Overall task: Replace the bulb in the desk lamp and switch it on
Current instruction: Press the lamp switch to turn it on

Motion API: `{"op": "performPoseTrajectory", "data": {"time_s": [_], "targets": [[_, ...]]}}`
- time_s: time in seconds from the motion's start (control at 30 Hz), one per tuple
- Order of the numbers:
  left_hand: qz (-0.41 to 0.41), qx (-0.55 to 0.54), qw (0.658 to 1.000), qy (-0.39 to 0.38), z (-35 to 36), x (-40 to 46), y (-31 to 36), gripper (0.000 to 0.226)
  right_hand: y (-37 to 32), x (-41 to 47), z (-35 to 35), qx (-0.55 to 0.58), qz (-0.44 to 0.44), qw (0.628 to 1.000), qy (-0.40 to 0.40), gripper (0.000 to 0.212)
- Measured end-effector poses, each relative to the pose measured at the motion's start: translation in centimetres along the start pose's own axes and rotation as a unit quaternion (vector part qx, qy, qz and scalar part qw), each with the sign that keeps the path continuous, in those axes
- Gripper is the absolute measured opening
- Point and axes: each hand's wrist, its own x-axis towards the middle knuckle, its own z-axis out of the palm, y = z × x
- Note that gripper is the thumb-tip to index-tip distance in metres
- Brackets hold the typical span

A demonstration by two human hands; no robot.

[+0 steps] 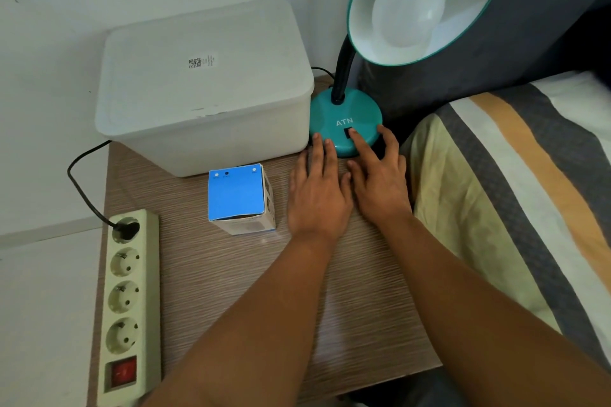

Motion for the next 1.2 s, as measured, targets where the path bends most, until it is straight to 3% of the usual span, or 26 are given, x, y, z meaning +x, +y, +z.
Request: {"op": "performPoseTrajectory", "data": {"time_s": [0.23,1.2], "targets": [[-0.011,0.011,0.999,0.029,-0.08,0.04,0.07,0.065,-0.38,-0.28,0.07,0.008,0.016,1.0,0.022,0.051],[-0.006,0.019,0.999,0.026,-0.19,0.13,0.02,0.064,-0.66,-0.12,0.17,-0.038,-0.005,0.999,0.037,0.05]]}}
